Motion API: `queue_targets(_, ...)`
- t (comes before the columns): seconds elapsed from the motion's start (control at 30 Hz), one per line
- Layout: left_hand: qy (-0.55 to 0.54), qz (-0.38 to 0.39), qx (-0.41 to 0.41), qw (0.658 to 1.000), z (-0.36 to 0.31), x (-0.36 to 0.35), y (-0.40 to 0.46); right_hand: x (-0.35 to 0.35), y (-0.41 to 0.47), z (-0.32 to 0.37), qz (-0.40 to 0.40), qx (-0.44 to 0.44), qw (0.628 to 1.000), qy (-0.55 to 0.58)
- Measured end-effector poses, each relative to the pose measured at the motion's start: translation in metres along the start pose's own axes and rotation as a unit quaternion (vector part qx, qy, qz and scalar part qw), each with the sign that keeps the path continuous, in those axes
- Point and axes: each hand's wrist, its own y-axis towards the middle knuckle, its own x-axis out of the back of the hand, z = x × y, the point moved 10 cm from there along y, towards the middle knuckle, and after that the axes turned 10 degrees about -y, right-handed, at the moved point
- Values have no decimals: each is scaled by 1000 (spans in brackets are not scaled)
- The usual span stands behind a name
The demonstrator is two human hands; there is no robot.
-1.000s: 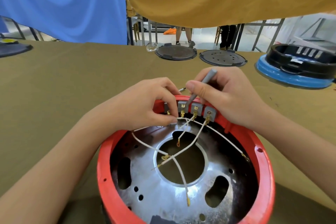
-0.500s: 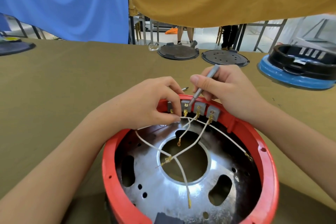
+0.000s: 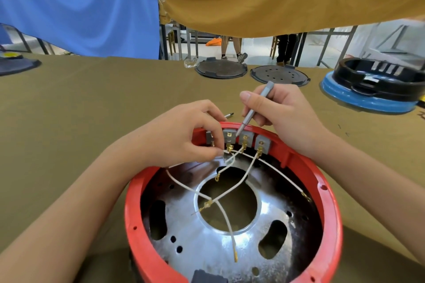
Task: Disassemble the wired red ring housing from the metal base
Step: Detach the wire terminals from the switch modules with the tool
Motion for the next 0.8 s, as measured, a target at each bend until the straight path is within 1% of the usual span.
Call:
queue_targets(0.17, -60, 11, 14, 998, 1, -1, -2, 1, -2, 0, -3, 8, 1000, 24)
queue_targets(0.3, -106, 41, 28, 993, 1, -2, -6, 0, -3, 6, 1, 22, 999, 34)
queue_targets(0.37, -125, 35, 36, 991, 2, 2, -7, -1, -4, 10, 5, 31, 999, 35)
queue_targets(0.43, -169, 2, 35, 985, 2, 13, -9, -2, -5, 14, 11, 39, 998, 38)
queue_targets(0.5, -228, -52, 25, 972, 5, 30, -10, -3, -6, 17, 15, 52, 998, 45)
queue_targets(0.57, -254, -110, 21, 961, 9, 41, -10, -3, -7, 23, 17, 77, 995, 55)
queue_targets(0.6, -250, -128, 25, 959, 11, 42, -9, -3, -8, 25, 17, 89, 994, 57)
queue_targets(0.67, -219, -137, 31, 966, 12, 38, -7, -2, -8, 28, 13, 93, 994, 54)
queue_targets(0.8, -137, -157, 16, 978, 10, 37, -4, 1, -8, 37, 9, 98, 995, 7)
